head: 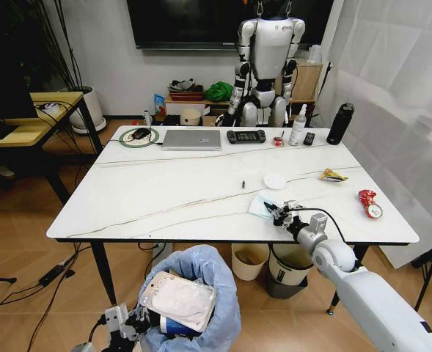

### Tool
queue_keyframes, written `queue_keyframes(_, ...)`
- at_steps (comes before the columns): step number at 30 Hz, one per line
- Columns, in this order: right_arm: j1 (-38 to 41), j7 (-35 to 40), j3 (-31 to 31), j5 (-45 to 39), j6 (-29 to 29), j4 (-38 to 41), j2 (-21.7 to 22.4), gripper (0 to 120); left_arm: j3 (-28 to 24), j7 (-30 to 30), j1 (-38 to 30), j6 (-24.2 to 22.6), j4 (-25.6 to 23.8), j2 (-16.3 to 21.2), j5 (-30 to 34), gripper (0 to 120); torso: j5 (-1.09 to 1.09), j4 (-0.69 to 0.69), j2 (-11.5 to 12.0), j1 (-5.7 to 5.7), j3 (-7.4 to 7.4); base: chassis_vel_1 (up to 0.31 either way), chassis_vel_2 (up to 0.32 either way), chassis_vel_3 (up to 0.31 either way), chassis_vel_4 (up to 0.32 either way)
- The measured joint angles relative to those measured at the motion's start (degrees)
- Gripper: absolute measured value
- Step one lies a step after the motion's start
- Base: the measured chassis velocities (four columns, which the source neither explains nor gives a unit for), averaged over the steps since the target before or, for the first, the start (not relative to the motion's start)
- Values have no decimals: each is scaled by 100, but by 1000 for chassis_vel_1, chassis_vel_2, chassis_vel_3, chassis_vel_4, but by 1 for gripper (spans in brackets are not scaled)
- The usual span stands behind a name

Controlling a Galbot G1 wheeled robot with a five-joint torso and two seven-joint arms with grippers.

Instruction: Pick up the trash bin and place the trash from the table into it.

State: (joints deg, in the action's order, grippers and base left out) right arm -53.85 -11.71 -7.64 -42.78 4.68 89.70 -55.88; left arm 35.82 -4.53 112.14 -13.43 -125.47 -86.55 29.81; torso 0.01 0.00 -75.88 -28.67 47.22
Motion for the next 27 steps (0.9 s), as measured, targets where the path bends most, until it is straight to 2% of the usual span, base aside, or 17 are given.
queue_keyframes(6, -363, -395, 94, -539, -248, 1120, 221, 0, 12, 5, 11, -3, -1, 12, 17, 0, -2, 0, 0, 0, 0, 0, 0, 0, 0)
queue_keyframes(9, -539, -564, 485, -604, -424, 1769, 367, 0, 13, 13, 17, -8, -25, -5, 18, 0, -1, 0, -1, 2, -1, 0, 0, 0, 0)
queue_keyframes(11, -560, -601, 621, -604, -460, 1895, 397, 0, 10, 15, 19, -9, -29, -15, 17, 0, -1, 0, 0, 2, -1, 0, 0, 0, 0)
queue_keyframes(15, -507, -812, 1580, -443, -694, 2223, 576, 0, 2, 15, 59, -10, -73, -49, -11, 0, 0, 1, 0, 2, 0, 0, 0, 0, 0)
queue_keyframes(17, -491, -829, 1676, -415, -711, 2240, 596, 0, 12, 15, 63, -10, -86, -50, -12, 0, 0, 0, 0, 2, -1, 0, 0, 0, 0)
queue_keyframes(20, -371, -919, 2307, -171, -775, 2272, 715, 0, 97, 27, 75, -29, -183, -45, 12, 0, -1, 1, 0, 2, -1, 0, 0, 0, 0)
queue_keyframes(27, -352, -914, 2755, 126, -875, 2274, 903, 0, 151, 49, 65, -55, -264, -66, 29, 0, -1, 1, 0, 1, -1, 0, 0, 0, 0)
